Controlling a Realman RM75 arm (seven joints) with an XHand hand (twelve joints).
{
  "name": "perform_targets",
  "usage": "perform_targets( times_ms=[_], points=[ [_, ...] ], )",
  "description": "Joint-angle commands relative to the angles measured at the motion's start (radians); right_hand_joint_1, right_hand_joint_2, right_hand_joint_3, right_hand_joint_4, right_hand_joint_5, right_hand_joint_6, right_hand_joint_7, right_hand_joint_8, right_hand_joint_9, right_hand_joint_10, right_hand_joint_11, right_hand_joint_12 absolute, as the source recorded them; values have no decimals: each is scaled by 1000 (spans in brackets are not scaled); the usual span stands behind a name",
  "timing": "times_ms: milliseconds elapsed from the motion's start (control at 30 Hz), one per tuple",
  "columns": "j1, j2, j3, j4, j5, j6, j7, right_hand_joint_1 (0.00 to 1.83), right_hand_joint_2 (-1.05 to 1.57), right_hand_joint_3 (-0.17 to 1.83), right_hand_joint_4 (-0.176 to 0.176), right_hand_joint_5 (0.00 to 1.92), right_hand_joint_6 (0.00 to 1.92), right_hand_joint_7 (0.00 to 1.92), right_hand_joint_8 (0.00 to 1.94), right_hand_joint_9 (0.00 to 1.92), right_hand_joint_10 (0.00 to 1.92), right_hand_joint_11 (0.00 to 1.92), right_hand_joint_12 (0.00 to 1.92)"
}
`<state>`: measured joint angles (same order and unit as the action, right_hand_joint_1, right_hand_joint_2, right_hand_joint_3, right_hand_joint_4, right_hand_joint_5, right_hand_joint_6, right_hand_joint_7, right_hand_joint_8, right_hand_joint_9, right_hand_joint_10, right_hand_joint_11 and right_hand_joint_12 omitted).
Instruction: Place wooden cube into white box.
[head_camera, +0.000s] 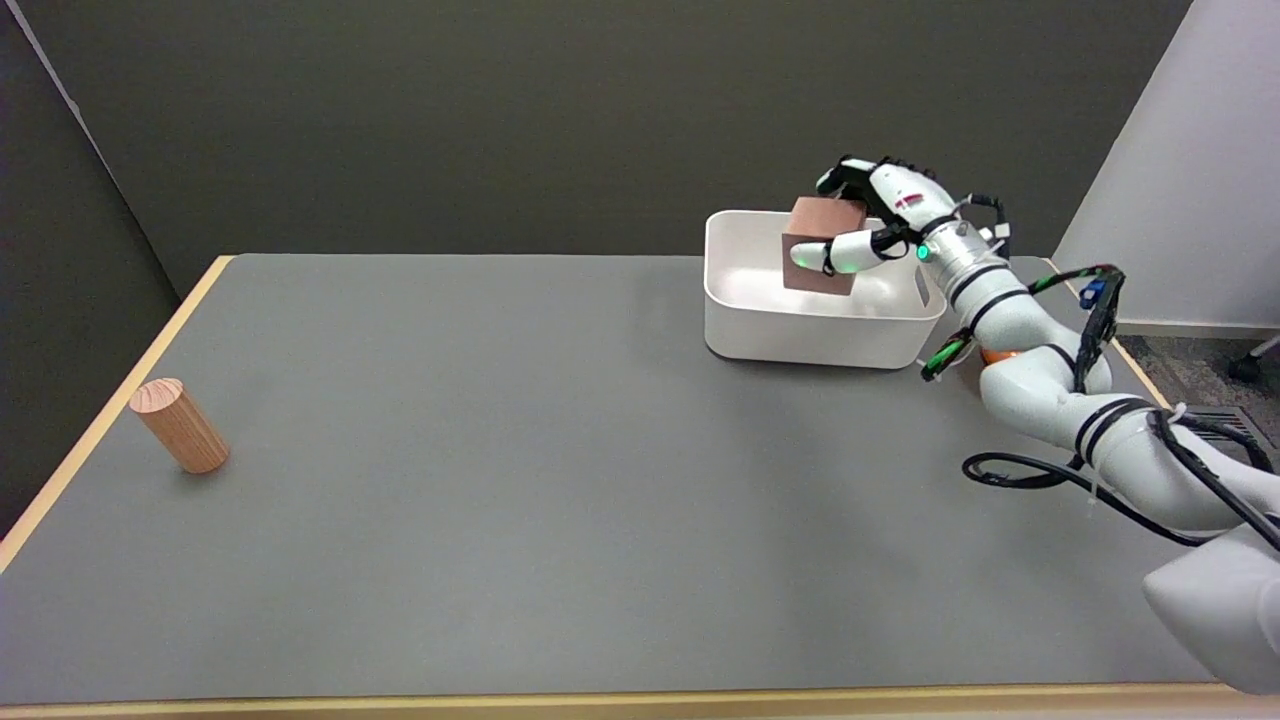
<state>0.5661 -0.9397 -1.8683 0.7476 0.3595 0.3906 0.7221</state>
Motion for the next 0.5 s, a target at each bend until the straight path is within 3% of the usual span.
perform_targets(
  times_ms=[33, 133, 200, 267, 400, 500],
  points=[
    [-131, 23, 7, 28, 325, 121, 0, 644, 627, 858, -2, 269, 480, 408, 480, 268, 868, 53, 1222],
    [-187, 44, 63, 108, 347, 128, -2, 568, 551, 921, 1, 192, 461, 218, 398, 32, 636, -1, 954],
    [-233, 51, 97, 174, 374, 144, 1, 571, 571, 848, 2, 200, 390, 209, 299, 11, 573, -1, 896],
    [-270, 55, 129, 218, 391, 150, 1, 525, 557, 881, 3, 136, 388, 92, 288, -1, 347, -1, 724],
    [-336, 53, 187, 284, 436, 185, 1, 537, 566, 811, 0, 144, 325, 84, 236, -1, 303, -1, 674],
    [-370, 50, 210, 297, 540, 276, 1, 519, 532, 884, -2, 90, 389, 50, 258, -1, 254, -1, 634]
  ],
)
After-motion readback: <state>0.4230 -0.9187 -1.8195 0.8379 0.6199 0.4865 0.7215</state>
